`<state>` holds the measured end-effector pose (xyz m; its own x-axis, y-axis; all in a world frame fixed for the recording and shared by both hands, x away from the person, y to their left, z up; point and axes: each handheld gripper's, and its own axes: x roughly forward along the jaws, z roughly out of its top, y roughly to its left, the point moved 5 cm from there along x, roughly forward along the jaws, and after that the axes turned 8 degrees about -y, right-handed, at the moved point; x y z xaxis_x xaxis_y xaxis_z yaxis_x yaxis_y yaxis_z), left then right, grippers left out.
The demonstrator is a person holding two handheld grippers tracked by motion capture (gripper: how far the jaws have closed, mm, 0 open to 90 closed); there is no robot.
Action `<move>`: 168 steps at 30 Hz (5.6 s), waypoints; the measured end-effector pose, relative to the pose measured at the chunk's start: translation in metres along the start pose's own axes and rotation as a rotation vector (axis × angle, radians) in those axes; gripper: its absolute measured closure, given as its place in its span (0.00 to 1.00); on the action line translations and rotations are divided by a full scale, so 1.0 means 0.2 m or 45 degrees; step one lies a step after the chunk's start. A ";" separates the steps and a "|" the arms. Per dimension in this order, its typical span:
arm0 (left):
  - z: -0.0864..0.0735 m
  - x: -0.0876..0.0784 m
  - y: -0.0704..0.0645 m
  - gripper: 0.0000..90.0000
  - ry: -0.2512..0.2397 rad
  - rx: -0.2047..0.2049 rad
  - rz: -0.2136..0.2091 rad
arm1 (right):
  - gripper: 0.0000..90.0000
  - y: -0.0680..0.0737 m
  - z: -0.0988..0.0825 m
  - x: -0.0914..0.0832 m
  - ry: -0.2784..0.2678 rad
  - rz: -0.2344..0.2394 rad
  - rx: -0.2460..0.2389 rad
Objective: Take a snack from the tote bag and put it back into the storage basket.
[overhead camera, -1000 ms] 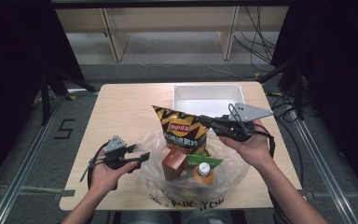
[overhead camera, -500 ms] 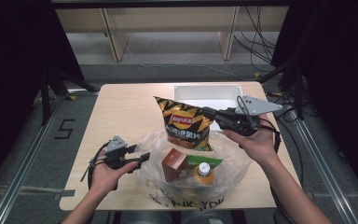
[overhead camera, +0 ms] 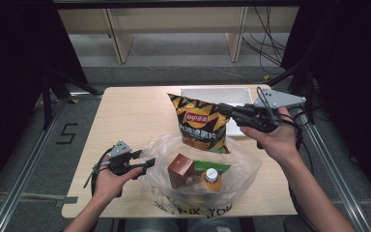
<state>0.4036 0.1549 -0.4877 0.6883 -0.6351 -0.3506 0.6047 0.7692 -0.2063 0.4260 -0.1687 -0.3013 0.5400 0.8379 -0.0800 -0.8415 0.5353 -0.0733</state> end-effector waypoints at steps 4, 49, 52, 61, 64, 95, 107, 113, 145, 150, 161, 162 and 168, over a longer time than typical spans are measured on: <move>0.00 0.00 0.00 0.42 -0.001 -0.002 0.001 | 1.00 -0.01 0.02 -0.01 0.006 -0.013 0.020; -0.01 -0.01 0.01 0.42 -0.008 -0.024 0.018 | 1.00 -0.41 0.17 0.13 -0.020 -0.227 0.017; -0.01 -0.01 0.02 0.42 -0.015 -0.023 0.013 | 1.00 -0.46 0.13 0.17 0.001 -0.253 0.037; -0.02 -0.01 0.02 0.42 -0.011 -0.018 0.019 | 1.00 -0.57 0.05 0.23 0.038 -0.277 0.065; -0.02 -0.01 0.02 0.42 -0.011 -0.032 0.021 | 1.00 -0.60 0.02 0.26 0.059 -0.293 0.080; -0.03 0.00 0.02 0.43 0.000 -0.024 0.003 | 1.00 -0.79 -0.20 0.46 0.208 -0.371 0.147; -0.04 0.00 0.01 0.43 0.004 -0.026 0.004 | 1.00 -0.83 -0.25 0.52 0.221 -0.386 0.176; -0.04 0.00 0.02 0.43 0.006 -0.014 -0.001 | 1.00 -0.84 -0.26 0.54 0.229 -0.380 0.175; -0.04 0.00 0.01 0.43 0.012 -0.025 -0.011 | 1.00 -0.89 -0.33 0.58 0.274 -0.398 0.181; -0.04 0.00 0.01 0.43 0.008 -0.025 -0.004 | 1.00 -0.91 -0.34 0.58 0.274 -0.404 0.184; -0.05 0.00 0.01 0.43 0.012 -0.025 -0.006 | 0.98 -0.95 -0.34 0.55 0.301 -0.456 0.164; -0.05 0.00 0.01 0.43 0.011 -0.025 -0.007 | 0.98 -0.96 -0.34 0.54 0.313 -0.457 0.161; -0.05 0.00 0.01 0.43 0.013 -0.025 -0.007 | 0.97 -0.98 -0.35 0.53 0.339 -0.486 0.129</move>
<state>0.4018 0.1568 -0.4970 0.6809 -0.6384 -0.3589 0.6003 0.7672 -0.2258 0.6496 -0.1929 -0.3650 0.7859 0.5296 -0.3193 -0.5722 0.8185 -0.0509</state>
